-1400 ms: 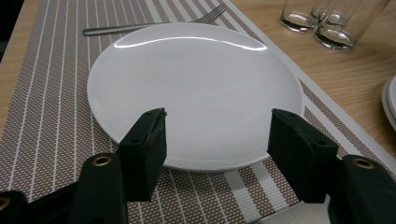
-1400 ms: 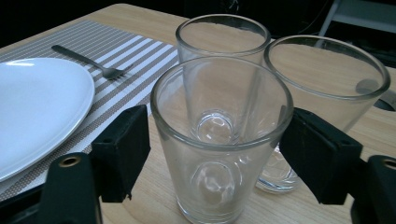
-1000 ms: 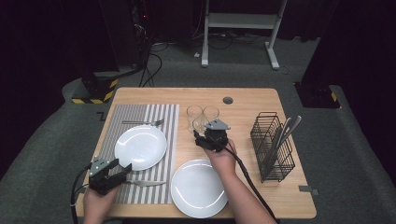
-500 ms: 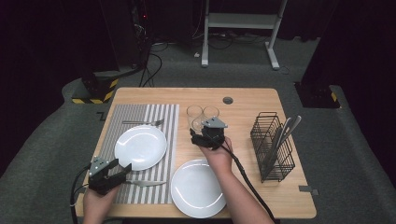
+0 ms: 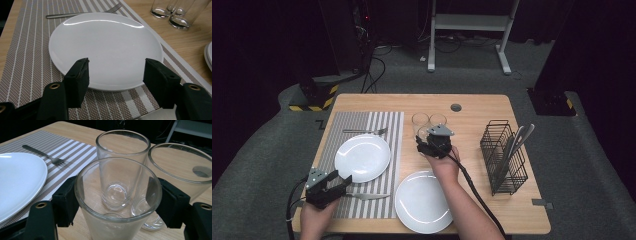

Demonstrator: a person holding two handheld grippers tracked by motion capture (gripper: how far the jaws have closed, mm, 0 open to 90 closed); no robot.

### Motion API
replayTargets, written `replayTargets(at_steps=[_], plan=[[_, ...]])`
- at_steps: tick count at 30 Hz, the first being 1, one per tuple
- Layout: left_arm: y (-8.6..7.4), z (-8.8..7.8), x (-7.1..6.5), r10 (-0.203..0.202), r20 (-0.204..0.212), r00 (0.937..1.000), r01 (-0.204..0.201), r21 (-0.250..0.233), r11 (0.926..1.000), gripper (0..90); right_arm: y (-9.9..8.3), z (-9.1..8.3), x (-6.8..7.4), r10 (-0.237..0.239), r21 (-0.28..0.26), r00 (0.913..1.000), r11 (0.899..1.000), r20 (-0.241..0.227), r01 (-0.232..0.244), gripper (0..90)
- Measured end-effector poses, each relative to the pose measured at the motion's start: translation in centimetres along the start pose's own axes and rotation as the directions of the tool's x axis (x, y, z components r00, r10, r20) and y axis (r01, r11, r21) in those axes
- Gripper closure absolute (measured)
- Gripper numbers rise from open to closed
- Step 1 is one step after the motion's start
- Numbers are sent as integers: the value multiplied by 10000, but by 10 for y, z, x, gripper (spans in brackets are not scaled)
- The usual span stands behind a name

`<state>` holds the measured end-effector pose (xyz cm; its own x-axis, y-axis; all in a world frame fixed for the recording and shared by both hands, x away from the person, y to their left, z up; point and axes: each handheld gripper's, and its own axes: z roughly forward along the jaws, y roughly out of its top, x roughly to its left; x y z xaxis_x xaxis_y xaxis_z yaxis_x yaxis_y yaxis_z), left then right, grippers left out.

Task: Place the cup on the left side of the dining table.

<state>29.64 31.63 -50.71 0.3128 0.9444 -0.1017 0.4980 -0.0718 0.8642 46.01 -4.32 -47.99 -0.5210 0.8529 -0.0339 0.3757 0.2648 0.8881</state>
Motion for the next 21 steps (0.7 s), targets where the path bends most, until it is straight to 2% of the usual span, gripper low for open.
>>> replayTargets(at_steps=[13, 21], plan=[[0, 0, 0, 5, 18, 10000, -5, 19, 10000, 377, 0, -1, 0, -51, -13, 9999, 10000, -99, 51, 278], [0, 0, 0, 1, 54, 10000, -1, 3, 10000, 376, -1, -4, 4, -375, -31, 9993, 9993, -77, 375, 278]])
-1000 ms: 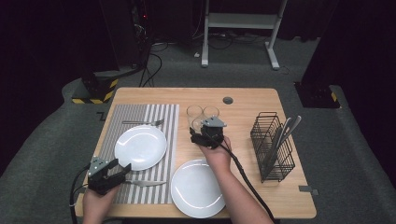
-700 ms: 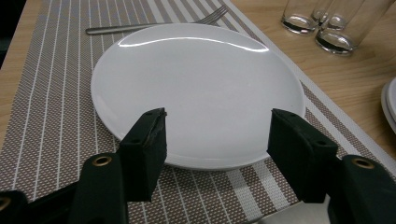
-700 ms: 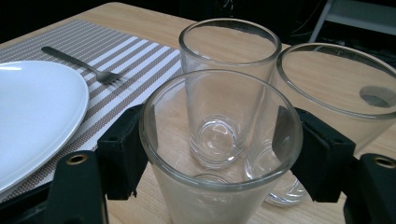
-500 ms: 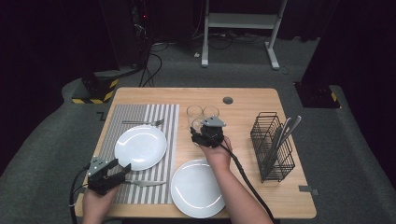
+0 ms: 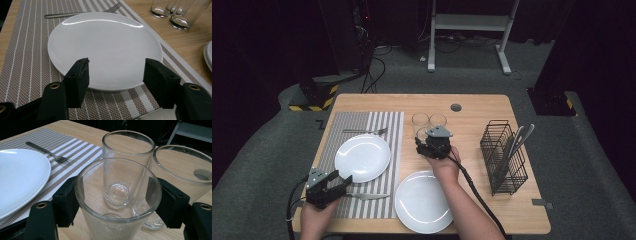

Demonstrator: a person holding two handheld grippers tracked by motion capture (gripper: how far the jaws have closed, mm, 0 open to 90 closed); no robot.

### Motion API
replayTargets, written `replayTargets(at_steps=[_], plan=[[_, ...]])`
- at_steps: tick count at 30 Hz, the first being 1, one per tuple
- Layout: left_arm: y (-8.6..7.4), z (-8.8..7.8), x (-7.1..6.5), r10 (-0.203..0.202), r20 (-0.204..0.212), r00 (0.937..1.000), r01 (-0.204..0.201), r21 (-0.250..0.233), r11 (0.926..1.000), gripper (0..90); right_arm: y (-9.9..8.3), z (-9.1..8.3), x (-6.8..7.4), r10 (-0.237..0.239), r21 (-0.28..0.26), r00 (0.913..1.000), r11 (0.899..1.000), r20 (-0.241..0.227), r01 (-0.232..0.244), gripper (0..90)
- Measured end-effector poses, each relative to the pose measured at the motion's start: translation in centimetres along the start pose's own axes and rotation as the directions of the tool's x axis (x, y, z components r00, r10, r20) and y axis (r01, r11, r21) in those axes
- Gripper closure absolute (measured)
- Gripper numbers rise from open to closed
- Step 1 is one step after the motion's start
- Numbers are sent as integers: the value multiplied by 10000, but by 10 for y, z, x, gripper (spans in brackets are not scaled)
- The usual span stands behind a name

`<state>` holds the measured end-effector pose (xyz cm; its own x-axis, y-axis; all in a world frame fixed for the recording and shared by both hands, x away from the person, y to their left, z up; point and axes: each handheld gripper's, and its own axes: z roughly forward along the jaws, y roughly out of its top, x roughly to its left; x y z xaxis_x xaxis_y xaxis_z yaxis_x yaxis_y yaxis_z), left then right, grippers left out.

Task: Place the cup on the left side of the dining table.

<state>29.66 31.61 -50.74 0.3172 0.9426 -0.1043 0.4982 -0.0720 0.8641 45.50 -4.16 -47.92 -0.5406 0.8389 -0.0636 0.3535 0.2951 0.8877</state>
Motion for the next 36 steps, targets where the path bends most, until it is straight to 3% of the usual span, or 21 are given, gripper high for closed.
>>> replayTargets(at_steps=[22, 36], plan=[[0, 0, 0, 46, 28, 10000, -46, -10, 10000, 375, 5, -21, 9, -83, -479, 9990, 9988, -431, 62, 279], [0, 0, 0, 108, 8, 9999, -108, 34, 9999, 370, 8, -33, 25, -306, -818, 9952, 9964, -927, 230, 279]])
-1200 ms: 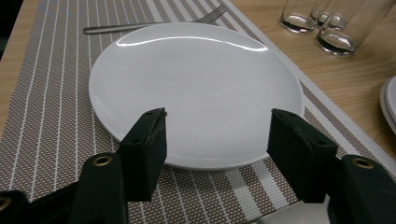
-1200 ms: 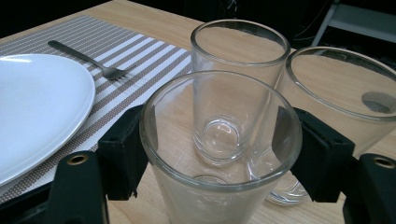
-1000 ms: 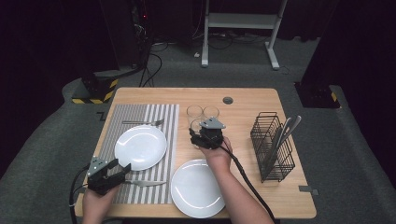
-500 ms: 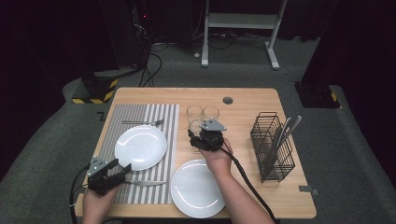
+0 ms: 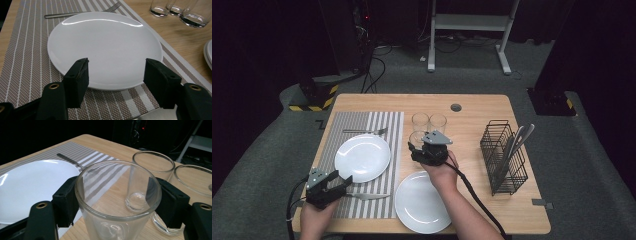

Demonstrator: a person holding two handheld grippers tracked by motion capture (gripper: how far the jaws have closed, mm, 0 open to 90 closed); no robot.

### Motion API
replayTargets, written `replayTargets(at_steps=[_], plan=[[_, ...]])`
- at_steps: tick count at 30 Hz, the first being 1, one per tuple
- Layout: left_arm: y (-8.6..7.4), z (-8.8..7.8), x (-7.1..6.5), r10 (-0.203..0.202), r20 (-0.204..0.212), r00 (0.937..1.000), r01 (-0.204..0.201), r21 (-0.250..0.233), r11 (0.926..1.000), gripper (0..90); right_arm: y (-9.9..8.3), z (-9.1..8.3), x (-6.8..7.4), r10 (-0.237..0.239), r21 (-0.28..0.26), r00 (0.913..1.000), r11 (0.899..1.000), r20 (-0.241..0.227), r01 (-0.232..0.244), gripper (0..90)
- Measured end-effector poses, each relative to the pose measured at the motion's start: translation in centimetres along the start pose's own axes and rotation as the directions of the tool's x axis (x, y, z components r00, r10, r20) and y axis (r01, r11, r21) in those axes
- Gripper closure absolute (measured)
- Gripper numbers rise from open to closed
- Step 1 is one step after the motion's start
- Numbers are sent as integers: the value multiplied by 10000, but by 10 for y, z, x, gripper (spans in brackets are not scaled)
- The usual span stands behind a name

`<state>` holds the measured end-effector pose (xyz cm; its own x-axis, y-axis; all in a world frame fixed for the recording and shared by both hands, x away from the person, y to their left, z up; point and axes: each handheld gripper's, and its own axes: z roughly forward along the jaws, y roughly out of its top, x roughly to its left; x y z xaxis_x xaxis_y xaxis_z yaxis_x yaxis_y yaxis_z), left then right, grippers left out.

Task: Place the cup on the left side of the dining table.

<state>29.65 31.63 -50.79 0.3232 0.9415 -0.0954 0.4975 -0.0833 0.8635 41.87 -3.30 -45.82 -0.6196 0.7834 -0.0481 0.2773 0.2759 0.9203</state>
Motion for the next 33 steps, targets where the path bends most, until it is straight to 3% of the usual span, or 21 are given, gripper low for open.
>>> replayTargets(at_steps=[16, 33], plan=[[0, 0, 0, 36, -11, 10000, -36, 9, 10000, 370, 1, -3, 27, -178, -150, 9973, 9997, -711, 168, 279], [0, 1, 0, 46, -1, 10000, -46, 36, 10000, 370, -3, -3, 58, -465, -232, 9878, 9988, -1485, 435, 279]])
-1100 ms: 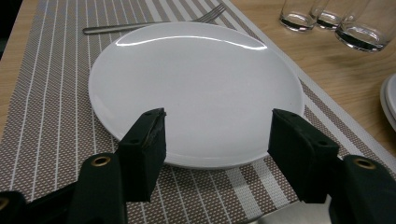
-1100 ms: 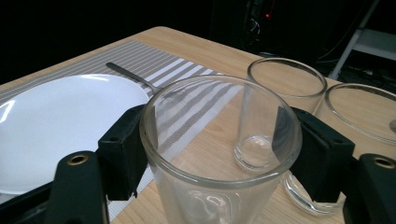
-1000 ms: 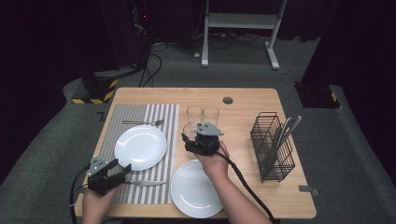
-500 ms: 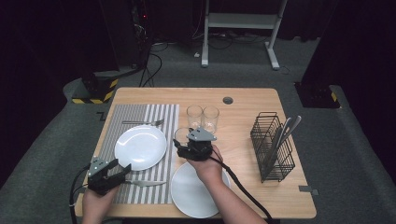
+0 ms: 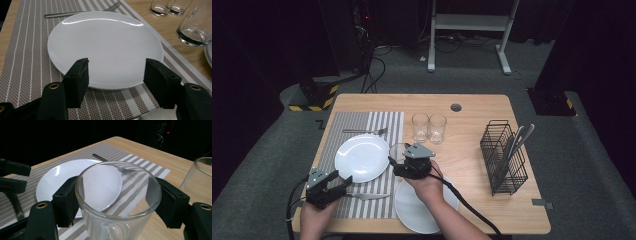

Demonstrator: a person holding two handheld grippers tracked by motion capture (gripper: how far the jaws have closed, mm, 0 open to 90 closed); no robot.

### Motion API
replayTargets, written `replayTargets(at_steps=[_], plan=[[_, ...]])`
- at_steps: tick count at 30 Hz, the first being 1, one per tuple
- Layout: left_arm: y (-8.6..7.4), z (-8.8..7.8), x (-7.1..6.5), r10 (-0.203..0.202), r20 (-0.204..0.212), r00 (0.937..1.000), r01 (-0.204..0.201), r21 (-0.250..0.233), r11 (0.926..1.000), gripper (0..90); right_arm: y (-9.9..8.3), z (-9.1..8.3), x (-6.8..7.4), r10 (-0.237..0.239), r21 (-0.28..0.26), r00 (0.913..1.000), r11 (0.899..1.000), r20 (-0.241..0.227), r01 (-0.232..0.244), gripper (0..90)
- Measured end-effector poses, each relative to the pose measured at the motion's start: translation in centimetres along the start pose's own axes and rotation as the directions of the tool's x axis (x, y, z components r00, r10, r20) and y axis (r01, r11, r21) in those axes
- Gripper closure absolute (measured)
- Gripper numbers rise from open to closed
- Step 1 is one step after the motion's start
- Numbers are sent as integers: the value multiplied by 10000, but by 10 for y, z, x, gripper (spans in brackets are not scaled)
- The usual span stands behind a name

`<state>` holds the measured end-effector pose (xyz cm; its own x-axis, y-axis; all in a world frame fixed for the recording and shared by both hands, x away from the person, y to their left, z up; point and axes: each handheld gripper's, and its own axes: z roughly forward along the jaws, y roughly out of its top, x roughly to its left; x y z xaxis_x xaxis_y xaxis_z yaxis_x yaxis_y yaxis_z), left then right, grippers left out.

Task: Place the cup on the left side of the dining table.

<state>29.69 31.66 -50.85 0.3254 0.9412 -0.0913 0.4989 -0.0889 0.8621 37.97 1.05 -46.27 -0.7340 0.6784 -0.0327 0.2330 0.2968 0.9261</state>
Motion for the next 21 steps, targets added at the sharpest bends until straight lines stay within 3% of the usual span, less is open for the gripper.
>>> replayTargets(at_steps=[21], plan=[[0, 1, -1, 35, 57, 10000, -36, 33, 10000, 370, -7, 8, 36, -283, 176, 9955, 9994, -901, 300, 279]])
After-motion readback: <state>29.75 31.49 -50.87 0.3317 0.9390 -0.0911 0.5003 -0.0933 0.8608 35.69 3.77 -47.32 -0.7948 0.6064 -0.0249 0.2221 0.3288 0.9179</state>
